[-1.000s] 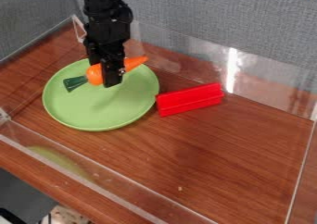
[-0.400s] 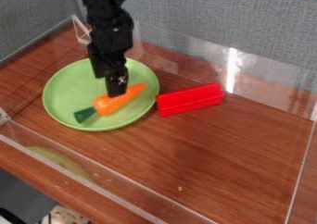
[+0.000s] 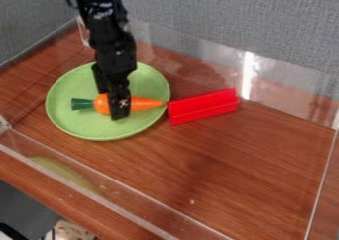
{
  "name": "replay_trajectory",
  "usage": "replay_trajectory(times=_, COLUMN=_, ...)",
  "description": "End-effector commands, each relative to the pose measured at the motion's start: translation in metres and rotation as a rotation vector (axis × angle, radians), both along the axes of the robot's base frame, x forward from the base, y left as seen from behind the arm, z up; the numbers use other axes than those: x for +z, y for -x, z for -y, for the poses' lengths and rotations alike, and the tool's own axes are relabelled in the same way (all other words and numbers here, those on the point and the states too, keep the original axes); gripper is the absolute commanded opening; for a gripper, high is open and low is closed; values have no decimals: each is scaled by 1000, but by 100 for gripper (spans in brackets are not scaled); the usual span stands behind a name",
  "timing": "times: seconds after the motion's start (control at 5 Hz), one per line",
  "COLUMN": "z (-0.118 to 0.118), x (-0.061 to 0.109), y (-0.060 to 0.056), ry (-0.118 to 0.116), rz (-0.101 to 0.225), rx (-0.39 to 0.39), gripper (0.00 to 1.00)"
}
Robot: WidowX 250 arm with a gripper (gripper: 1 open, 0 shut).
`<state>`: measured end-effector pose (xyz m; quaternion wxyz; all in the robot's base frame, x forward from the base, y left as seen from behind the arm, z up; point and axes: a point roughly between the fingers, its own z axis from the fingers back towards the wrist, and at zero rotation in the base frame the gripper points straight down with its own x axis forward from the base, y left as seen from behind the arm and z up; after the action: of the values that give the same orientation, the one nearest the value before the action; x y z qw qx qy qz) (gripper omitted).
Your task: Put the carrot on the green plate
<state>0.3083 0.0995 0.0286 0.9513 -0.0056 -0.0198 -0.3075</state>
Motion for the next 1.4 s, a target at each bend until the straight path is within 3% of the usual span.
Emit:
replay_trajectory(times=0.0, z=5, x=36, y=-2, ry=-51, rz=25, rx=0, gripper=100)
replay_trajectory(times=0.2, z=19, x=65, y=-3, ry=-103, rz=28, rx=-9, gripper=100)
replay_trajectory(times=0.4, z=29, x=86, y=-4, ry=-136, rz=36, rx=-54, gripper=100)
replay_trajectory(times=0.6, z=23, x=95, y=0, ry=-162, rz=43, rx=-144, gripper=100)
replay_trajectory(times=0.8, z=18, x=84, y=2, ry=-146, rz=43, rx=-224, gripper=100)
replay_trajectory(times=1.0, z=20, x=85, y=7, ry=-139, rz=44, rx=-282, gripper=100)
replay_trajectory(times=1.2, z=27, x=106, y=14, ry=-163, rz=51, rx=-323, gripper=100)
